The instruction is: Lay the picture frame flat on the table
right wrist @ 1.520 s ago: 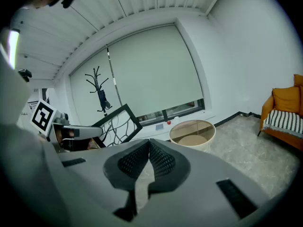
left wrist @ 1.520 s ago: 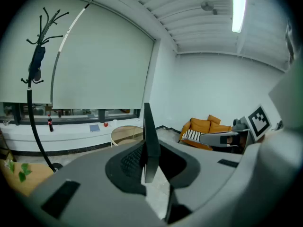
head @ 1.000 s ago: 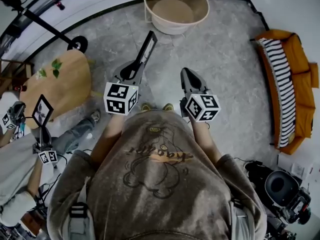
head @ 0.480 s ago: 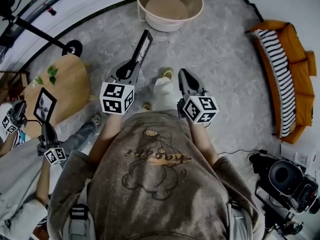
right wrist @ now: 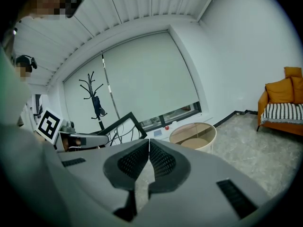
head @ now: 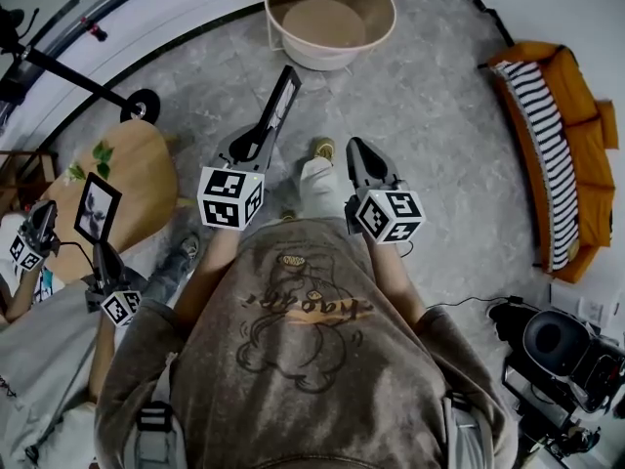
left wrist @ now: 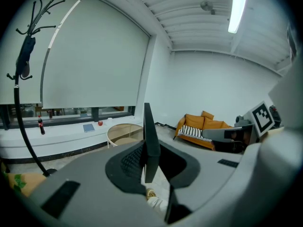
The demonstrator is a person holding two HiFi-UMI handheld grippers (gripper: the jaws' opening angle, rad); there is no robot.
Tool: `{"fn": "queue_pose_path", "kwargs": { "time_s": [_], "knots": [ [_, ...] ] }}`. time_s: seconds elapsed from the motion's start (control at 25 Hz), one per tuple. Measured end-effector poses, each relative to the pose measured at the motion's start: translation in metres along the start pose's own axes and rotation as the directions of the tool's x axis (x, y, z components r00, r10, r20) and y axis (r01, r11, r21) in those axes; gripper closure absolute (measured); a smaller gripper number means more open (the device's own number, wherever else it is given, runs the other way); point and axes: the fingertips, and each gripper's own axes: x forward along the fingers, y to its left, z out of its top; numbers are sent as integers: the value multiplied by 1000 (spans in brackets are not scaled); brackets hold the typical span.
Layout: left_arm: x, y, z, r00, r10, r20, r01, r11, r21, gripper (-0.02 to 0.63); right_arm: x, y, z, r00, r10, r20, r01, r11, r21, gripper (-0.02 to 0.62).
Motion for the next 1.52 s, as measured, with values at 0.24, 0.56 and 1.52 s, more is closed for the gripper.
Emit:
{"fn": "queue_pose_path", "kwargs": {
  "time_s": [0.24, 0.56, 1.52],
  "knots": [
    [15, 12, 6, 1000, -2, -8, 2, 1000, -11, 532, 20, -6, 5, 1000, -6, -14, 6, 1000, 2, 575],
    [42, 27, 14, 1000, -5, -13, 5, 1000, -13, 532, 49, -21, 11, 1000, -12, -22, 12, 1000, 6, 575],
    [130, 50, 63, 999, -12, -39, 10, 999, -32, 532, 125, -80, 62, 999, 0, -54, 0, 1000, 9, 575]
  ]
}}
